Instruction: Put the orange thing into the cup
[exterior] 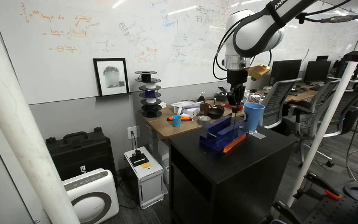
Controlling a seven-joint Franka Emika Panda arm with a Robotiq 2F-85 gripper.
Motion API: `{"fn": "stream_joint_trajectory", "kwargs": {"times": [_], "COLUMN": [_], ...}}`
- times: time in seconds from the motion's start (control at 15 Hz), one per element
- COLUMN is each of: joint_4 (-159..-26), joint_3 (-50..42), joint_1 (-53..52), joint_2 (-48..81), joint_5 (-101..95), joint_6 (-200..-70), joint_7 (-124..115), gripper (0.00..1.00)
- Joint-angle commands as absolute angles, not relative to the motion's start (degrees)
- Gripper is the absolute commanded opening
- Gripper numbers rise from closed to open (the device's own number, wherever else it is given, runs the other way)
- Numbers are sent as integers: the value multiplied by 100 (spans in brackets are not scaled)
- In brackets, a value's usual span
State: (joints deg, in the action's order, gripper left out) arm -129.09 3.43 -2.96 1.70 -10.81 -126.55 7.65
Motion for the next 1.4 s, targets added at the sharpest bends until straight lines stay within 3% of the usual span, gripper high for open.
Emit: {"fn": "stream_joint_trajectory", "kwargs": {"times": [0.0,1.33], "joint_4": [-13080,-12422], "joint_3": [281,40], "joint_1": [-245,-205], "joint_2": [-48,-1301], "joint_5": [-969,-425], "joint_6": [-12821,-12030], "joint_7": [1061,2135], "gripper": [16,15]}}
